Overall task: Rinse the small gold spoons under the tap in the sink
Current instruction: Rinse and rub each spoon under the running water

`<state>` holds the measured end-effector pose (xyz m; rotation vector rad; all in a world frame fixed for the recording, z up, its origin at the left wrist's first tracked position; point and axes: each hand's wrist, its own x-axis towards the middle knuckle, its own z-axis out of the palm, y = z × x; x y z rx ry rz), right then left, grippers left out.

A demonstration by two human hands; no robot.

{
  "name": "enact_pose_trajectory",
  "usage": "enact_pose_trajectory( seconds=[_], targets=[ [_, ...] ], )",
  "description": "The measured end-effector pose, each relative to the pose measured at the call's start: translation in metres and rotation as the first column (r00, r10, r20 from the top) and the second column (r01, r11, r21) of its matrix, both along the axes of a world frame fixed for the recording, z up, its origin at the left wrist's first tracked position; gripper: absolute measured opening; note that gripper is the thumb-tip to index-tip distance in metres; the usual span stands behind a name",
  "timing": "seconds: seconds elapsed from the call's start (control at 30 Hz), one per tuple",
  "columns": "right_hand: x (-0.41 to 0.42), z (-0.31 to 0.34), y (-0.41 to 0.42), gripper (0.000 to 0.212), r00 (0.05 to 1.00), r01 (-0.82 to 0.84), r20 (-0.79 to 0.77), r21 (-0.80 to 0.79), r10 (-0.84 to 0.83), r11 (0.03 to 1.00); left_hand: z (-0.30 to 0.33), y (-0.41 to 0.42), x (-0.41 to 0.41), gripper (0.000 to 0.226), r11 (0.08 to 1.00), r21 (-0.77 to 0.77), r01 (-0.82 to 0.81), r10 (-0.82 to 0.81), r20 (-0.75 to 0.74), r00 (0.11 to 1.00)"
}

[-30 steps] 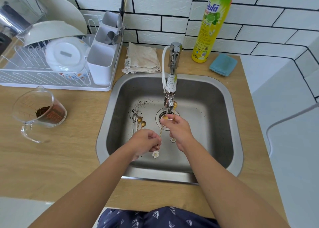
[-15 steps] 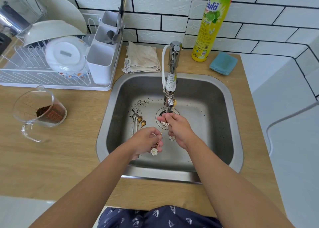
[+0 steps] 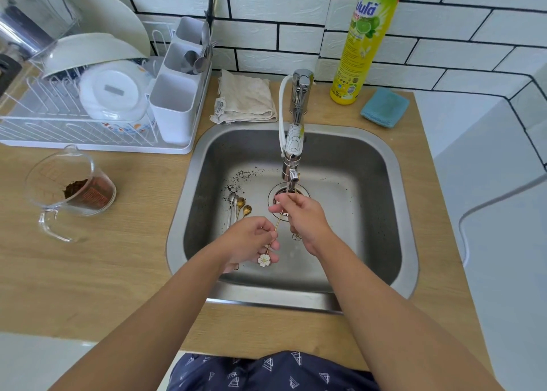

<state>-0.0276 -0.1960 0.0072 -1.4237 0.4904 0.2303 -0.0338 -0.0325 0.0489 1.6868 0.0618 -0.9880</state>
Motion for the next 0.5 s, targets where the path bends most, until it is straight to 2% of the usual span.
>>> enact_pose_trajectory(
  seconds=[0.07, 0.1, 0.2, 0.3, 0.4, 0.5],
  targets=[
    [0.0004, 0.0002, 0.0012, 0.025, 0.999, 0.025, -0.019, -0.039, -0.026, 0.999, 0.0002, -0.0001, 0.0009, 0.007, 1.000, -0.001, 0.008, -0.008, 0.001, 1.000],
    [0.0005, 0.0004, 0.0017, 0.027, 0.999, 0.026, -0.031, -0.005, -0.026, 1.000, 0.0007, -0.0001, 0.0013, 0.007, 1.000, 0.000, 0.010, -0.010, -0.002, 1.000],
    [-0.0003, 0.0008, 0.0005, 0.020, 0.999, -0.024, -0.034, 0.213, 0.032, 0.977, 0.0024, 0.0011, 0.0018, 0.008, 1.000, -0.008, -0.010, 0.010, -0.023, 1.000],
    [-0.0029, -0.0013, -0.0041, 0.021, 0.997, -0.066, -0.017, 0.308, 0.075, 0.949, 0.0035, 0.0023, 0.0017, 0.009, 0.999, -0.051, -0.009, 0.006, -0.062, 0.998],
    [-0.0036, -0.0027, -0.0069, 0.014, 0.999, -0.016, -0.029, 0.316, 0.027, 0.949, 0.0021, -0.0001, 0.0012, 0.009, 0.997, -0.077, 0.012, -0.017, -0.067, 0.998],
    [-0.0031, -0.0038, -0.0075, 0.012, 0.998, 0.036, -0.053, 0.229, -0.024, 0.973, -0.0010, -0.0015, 0.0017, 0.015, 1.000, -0.027, -0.001, -0.001, -0.046, 0.999]
  ],
)
